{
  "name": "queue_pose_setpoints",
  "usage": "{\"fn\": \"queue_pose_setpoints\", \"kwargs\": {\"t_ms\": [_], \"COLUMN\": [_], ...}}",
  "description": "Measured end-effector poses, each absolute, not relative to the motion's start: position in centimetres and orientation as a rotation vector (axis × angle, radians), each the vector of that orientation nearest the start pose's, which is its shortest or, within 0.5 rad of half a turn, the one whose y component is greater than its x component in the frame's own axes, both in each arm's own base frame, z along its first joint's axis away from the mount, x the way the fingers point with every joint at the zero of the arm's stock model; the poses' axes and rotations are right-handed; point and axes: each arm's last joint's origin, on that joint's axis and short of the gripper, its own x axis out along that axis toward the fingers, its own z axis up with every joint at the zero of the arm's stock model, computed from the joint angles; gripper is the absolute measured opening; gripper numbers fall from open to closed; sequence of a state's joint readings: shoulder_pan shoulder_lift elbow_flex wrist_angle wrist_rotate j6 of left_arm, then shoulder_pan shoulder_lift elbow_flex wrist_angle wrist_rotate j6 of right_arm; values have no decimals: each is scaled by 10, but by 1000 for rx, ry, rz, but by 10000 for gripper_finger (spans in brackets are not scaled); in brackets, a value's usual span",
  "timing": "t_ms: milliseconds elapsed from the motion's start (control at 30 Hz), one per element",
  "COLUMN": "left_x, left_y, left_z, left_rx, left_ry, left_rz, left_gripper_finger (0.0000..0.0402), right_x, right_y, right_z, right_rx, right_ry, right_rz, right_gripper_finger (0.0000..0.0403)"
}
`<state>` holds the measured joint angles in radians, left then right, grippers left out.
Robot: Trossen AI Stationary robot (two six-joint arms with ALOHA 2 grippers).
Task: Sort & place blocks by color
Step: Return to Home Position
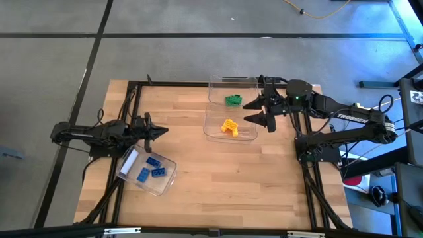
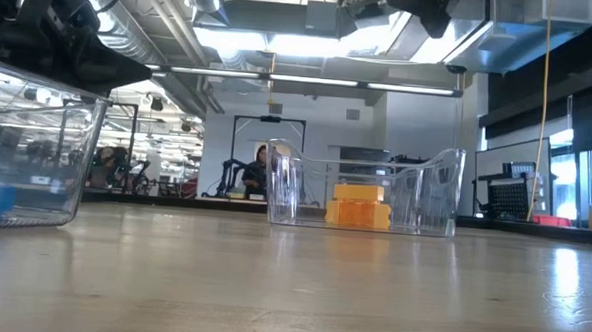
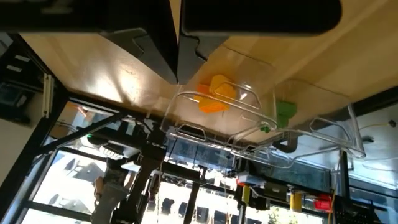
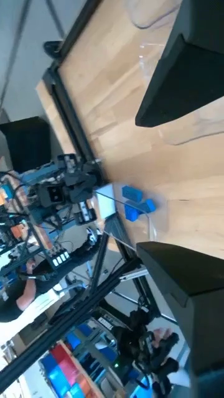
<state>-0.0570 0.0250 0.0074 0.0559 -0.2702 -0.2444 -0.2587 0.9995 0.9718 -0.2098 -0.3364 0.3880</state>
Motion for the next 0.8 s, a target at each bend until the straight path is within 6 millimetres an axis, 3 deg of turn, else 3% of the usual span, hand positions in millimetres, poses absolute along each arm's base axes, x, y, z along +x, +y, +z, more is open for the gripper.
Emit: {"fn": "queue_pose_setpoints", "kwargs": {"t_ms": [133,233,500,667,800], "left_x": [98,98,98,98,98], "left_y": [2,2,2,2,2], "left_z": [169,169,169,169,169], "left_rx": [-233,-232,-231,-231,-231], "left_ry": [-62,-61,-60,-60,-60], "left_rz": [208,208,209,209,209], "left_gripper_finger": [0,0,0,0,0], "right_x": [207,200,173,152,136], "right_y": [-44,-42,-35,-29,-25], "right_z": [353,350,363,372,357], "right_rx": [470,434,295,267,285], "right_ry": [297,348,294,205,126], "right_rz": [60,55,80,90,95], "right_gripper_finger": [302,254,29,10,4]}}
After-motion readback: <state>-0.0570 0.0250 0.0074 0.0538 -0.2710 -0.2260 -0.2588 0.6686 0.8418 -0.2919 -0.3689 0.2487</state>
